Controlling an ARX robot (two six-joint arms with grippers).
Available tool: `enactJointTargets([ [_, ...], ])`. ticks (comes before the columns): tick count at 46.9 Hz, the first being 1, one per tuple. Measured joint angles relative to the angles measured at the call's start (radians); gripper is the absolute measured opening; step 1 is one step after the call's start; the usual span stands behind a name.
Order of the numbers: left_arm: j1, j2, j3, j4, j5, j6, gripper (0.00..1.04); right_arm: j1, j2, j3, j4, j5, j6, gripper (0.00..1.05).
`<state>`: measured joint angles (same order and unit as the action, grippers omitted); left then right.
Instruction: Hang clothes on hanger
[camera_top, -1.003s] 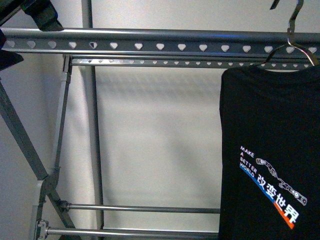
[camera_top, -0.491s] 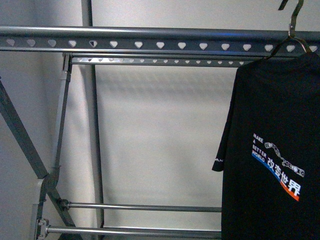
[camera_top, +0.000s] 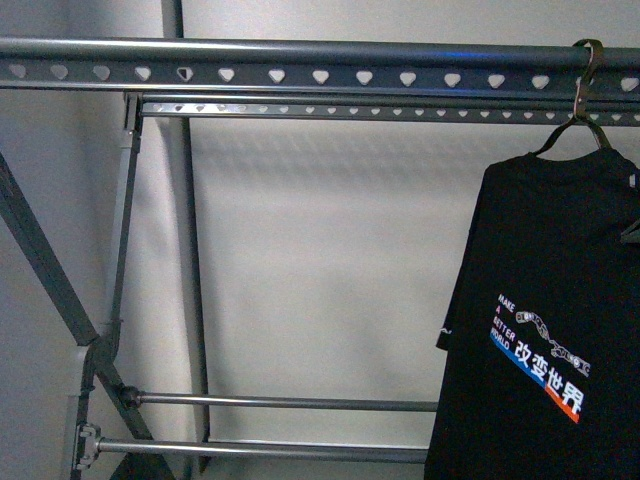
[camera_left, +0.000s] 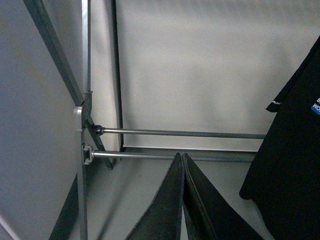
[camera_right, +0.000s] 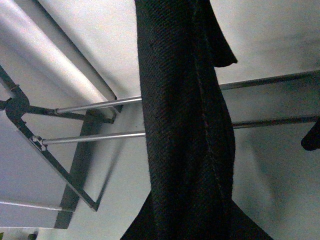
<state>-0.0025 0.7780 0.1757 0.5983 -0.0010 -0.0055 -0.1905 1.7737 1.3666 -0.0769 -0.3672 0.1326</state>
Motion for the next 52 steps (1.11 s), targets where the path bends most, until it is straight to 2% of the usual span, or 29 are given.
enactJointTargets([
  [2,0.000,-0.015,-0.011,-0.004,0.000,0.000,0.04,0.003,-0.003,-0.018,0.024,0.002,-0.004,0.10],
  [4,0.000,-0.029,-0.021,-0.007,0.000,0.000,0.04,0.007,-0.008,-0.050,0.063,0.013,-0.010,0.15],
  [14,0.000,-0.124,-0.074,-0.051,0.000,0.000,0.04,0.034,-0.178,-0.341,0.425,0.058,-0.059,0.50],
  [19,0.000,-0.195,-0.102,-0.093,0.000,0.000,0.04,0.019,-0.475,-0.599,0.668,0.032,-0.027,0.75],
  [24,0.000,-0.238,-0.116,-0.122,0.000,0.001,0.04,0.001,-0.728,-0.778,0.708,0.011,0.008,0.91],
  [27,0.000,-0.267,-0.124,-0.143,0.000,0.000,0.04,0.002,-0.925,-0.887,0.629,0.053,0.005,0.98],
  [31,0.000,-0.306,-0.132,-0.170,0.000,0.001,0.04,0.094,-1.214,-0.951,0.290,0.267,-0.058,0.86],
  [32,0.000,-0.310,-0.133,-0.173,0.000,0.001,0.04,0.109,-1.251,-0.961,0.251,0.286,-0.067,0.84],
  [33,0.000,-0.319,-0.138,-0.177,0.000,0.001,0.04,0.143,-1.353,-1.000,0.151,0.322,-0.080,0.79],
  [35,0.000,-0.324,-0.156,-0.157,0.000,0.001,0.04,0.174,-1.477,-1.057,0.066,0.332,-0.101,0.72],
  [39,0.000,-0.346,-0.158,-0.168,-0.002,0.002,0.04,0.184,-1.590,-1.133,0.030,0.359,-0.114,0.59],
  [46,0.000,-0.440,-0.158,-0.256,0.000,0.003,0.04,0.187,-1.650,-1.215,0.041,0.366,-0.128,0.22],
  [50,0.000,-0.479,-0.158,-0.294,0.000,0.003,0.04,0.187,-1.670,-1.236,0.051,0.365,-0.129,0.05],
  [51,0.000,-0.489,-0.158,-0.305,0.000,0.003,0.04,0.187,-1.674,-1.243,0.052,0.365,-0.132,0.01],
  [52,0.000,-0.499,-0.158,-0.315,0.000,0.003,0.04,0.187,-1.678,-1.250,0.053,0.365,-0.132,0.02],
])
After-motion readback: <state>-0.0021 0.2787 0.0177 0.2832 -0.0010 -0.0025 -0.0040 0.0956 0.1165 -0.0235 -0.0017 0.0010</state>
